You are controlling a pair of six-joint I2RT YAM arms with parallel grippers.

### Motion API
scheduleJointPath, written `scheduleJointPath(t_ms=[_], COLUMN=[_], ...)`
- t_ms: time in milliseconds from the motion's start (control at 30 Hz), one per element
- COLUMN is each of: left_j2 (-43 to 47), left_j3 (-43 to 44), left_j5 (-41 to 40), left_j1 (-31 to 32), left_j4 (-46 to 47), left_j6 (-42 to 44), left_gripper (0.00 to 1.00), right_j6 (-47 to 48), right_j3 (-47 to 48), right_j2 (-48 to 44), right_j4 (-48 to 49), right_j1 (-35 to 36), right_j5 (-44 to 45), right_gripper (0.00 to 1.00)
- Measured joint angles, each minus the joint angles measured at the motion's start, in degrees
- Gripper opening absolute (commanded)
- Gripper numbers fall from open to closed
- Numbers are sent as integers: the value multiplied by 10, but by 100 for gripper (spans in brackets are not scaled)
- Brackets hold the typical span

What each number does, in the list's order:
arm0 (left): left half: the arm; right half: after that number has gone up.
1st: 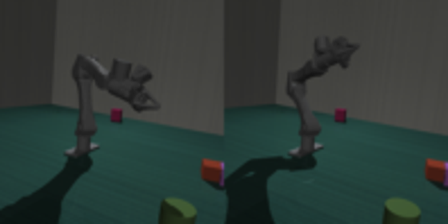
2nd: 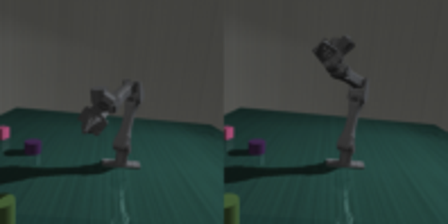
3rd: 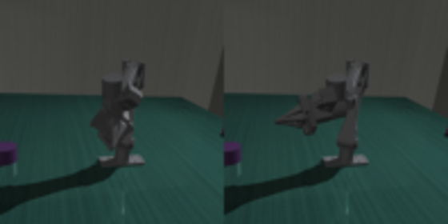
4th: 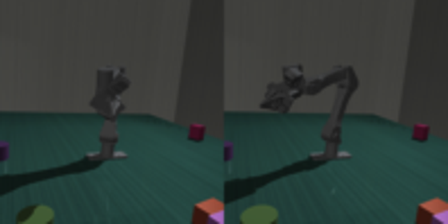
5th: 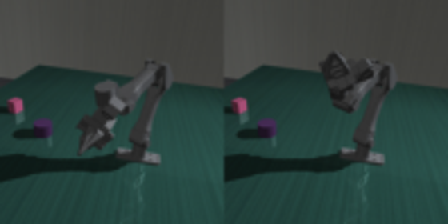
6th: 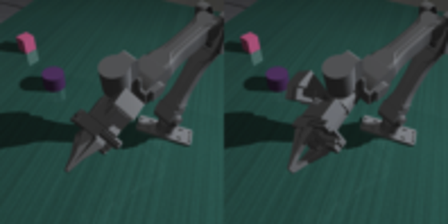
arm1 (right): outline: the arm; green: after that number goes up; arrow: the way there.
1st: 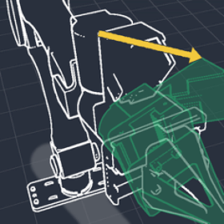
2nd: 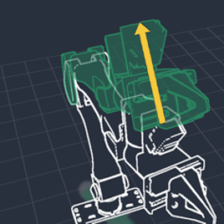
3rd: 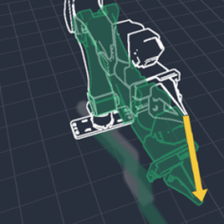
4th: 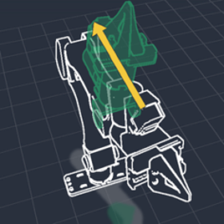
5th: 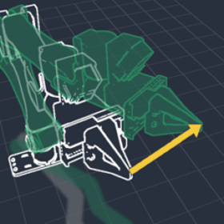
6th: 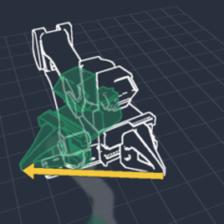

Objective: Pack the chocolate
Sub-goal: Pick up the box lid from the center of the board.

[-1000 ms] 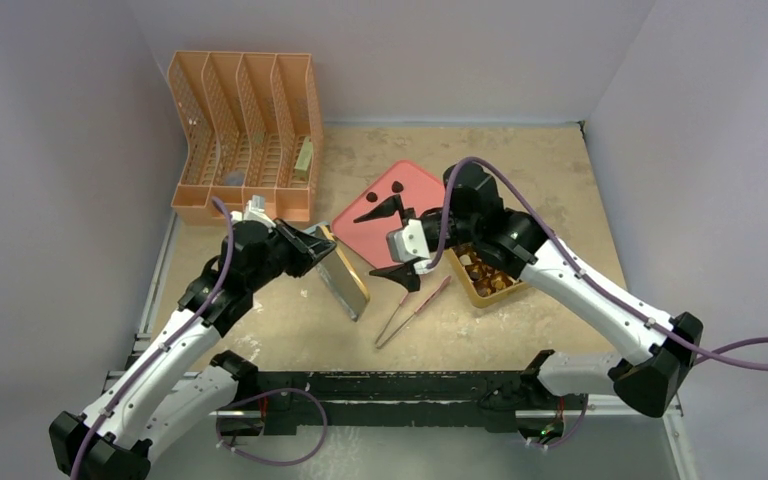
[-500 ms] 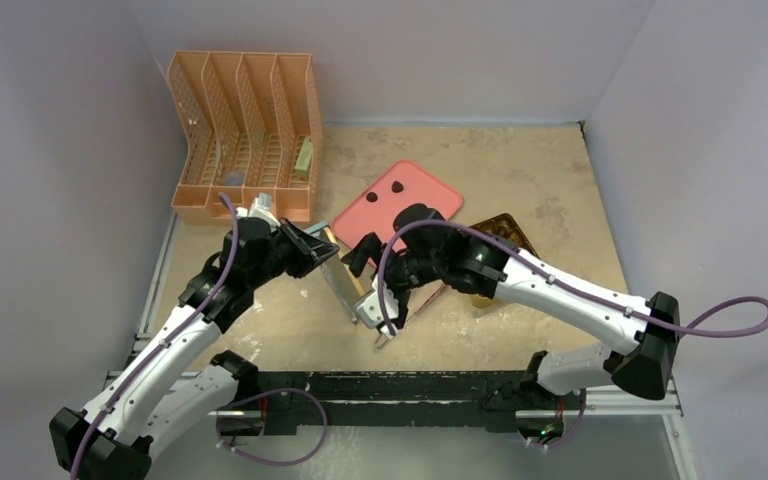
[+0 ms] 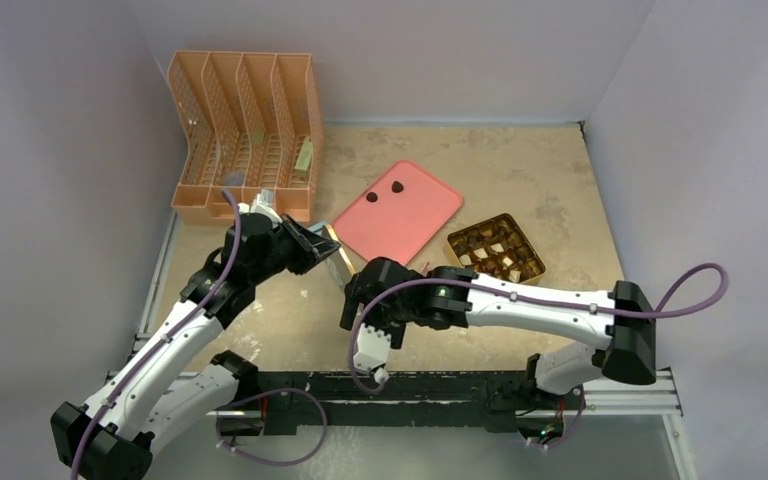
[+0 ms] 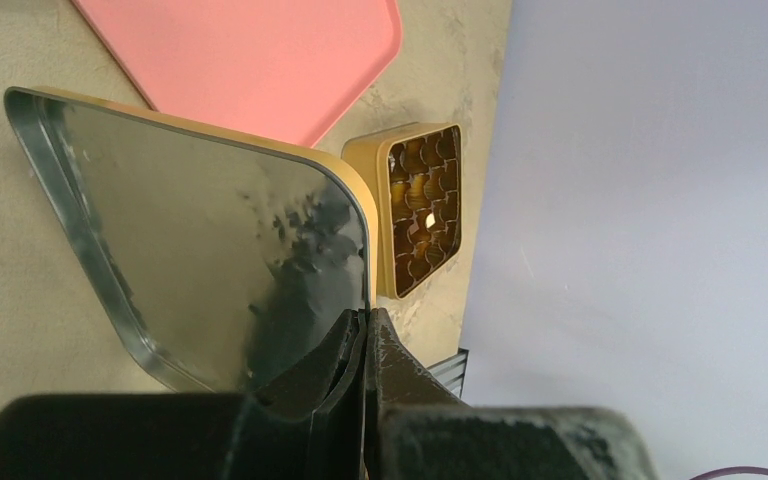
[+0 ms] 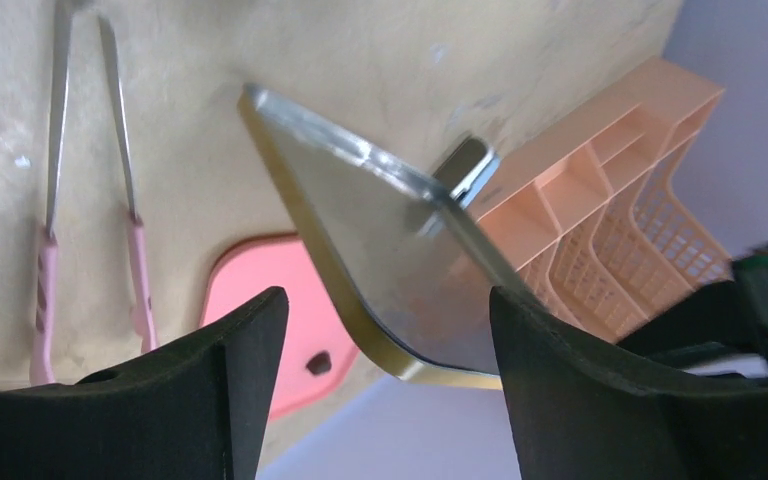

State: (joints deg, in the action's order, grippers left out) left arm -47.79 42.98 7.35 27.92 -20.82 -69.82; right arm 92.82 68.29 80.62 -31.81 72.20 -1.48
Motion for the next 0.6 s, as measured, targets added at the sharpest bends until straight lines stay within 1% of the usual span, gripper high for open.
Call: scheduleJointPath(t_ms=[67, 100, 200, 267, 300, 333, 433, 467, 533, 600], left_j2=[0, 0, 0, 0, 0, 0, 0, 0, 3, 9], left_j3=[0, 0, 0, 0, 0, 0, 0, 1, 7, 20], left_j5=[0, 1, 8, 13, 16, 18, 18, 15, 18, 22], left_j1=[0, 0, 0, 0, 0, 0, -1, -2, -1, 1], left_j4=[0, 0, 1, 2, 2, 1, 9, 10, -6, -19], left_j6=[0, 0, 0, 0, 0, 0, 1, 5, 12, 24], left_gripper=[0, 0, 0, 0, 0, 0, 0, 1, 8, 17], right_j6=[20, 29, 56, 66, 72, 75, 94, 102, 86, 77], right_j3=[-3, -3, -3, -3, -3, -3, -3, -3, -3, -12], right_j2=[20, 28, 50, 56, 59, 60, 60, 60, 59, 57], right_j4=[-1, 0, 4, 6, 9, 12, 20, 32, 55, 63], right_j1=[5, 7, 14, 14, 16, 16, 19, 24, 33, 31], right_j5=[40, 56, 102, 117, 125, 129, 131, 124, 124, 127], right_gripper=[75, 73, 64, 55, 48, 37, 12, 7, 2, 0])
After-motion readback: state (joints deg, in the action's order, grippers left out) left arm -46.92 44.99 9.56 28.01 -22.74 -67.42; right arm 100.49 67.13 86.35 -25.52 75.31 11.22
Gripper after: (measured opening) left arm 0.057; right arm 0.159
